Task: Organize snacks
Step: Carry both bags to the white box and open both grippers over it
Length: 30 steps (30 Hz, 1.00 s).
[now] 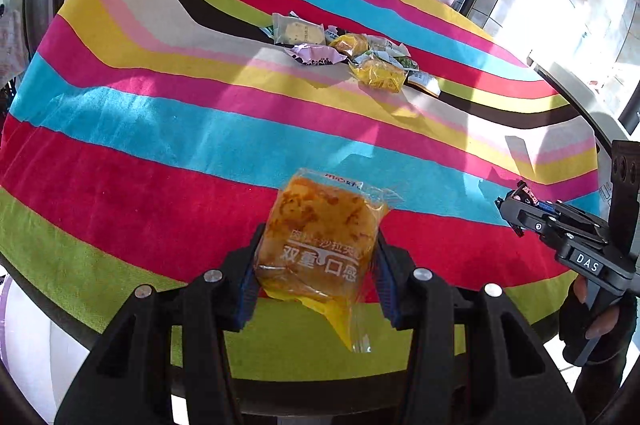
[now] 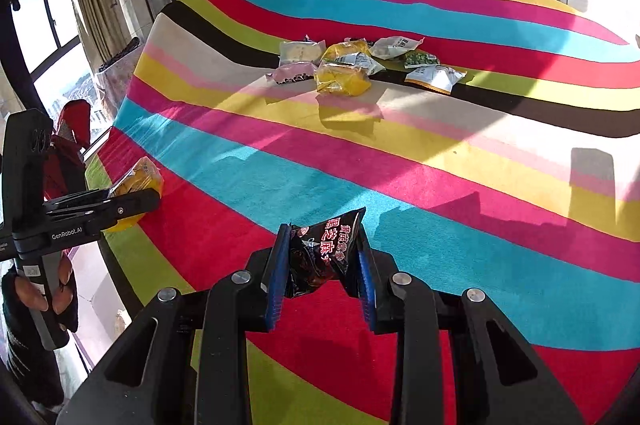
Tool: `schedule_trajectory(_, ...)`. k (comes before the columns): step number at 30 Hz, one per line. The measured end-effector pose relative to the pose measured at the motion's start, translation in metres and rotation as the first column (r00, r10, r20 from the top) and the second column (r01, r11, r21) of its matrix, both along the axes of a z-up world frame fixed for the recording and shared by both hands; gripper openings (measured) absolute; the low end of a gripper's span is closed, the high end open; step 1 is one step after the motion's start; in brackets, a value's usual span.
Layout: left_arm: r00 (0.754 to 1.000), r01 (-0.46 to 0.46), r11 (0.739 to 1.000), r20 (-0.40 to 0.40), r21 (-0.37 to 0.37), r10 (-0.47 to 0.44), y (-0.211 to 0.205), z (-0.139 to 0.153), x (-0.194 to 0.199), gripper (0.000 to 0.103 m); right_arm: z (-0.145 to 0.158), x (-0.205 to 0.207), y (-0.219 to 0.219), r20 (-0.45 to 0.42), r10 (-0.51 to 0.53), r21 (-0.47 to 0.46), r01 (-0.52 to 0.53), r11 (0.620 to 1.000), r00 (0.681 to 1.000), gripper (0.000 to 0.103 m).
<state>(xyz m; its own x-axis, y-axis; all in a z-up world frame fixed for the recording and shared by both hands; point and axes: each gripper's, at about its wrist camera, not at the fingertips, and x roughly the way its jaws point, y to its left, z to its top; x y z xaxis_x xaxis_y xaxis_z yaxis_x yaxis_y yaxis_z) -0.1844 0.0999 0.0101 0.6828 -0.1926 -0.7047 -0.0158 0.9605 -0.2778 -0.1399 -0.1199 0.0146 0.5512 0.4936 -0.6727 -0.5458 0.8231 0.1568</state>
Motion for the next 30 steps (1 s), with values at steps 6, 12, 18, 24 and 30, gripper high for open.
schedule_trajectory(6, 0.999, -0.029, 1.0, 0.02, 0.001, 0.029, 0.016, -0.001, -0.022, 0.048, 0.001, -0.013, 0.034, 0.006, 0.075, -0.024, -0.075, 0.997, 0.997, 0.031)
schedule_trajectory(12, 0.997, -0.055, 0.998, 0.048, -0.012, 0.056, 0.03, 0.001, -0.044, 0.048, 0.004, -0.033, 0.064, 0.017, 0.153, -0.042, -0.153, 0.987, 0.988, 0.031)
schedule_trajectory(18, 0.99, -0.123, 0.992, 0.068, -0.013, 0.123, 0.051, 0.008, -0.069, 0.048, 0.008, -0.054, 0.095, 0.026, 0.253, -0.059, -0.251, 0.966, 0.967, 0.031)
schedule_trajectory(24, 0.976, -0.211, 0.977, 0.046, -0.012, 0.211, 0.081, 0.006, -0.103, 0.048, 0.008, -0.081, 0.14, 0.035, 0.393, -0.087, -0.389, 0.917, 0.919, 0.031)
schedule_trajectory(30, 0.957, -0.29, 0.957, -0.018, 0.003, 0.29, 0.108, -0.009, -0.139, 0.049, 0.004, -0.115, 0.182, 0.007, 0.545, -0.096, -0.542, 0.835, 0.839, 0.031)
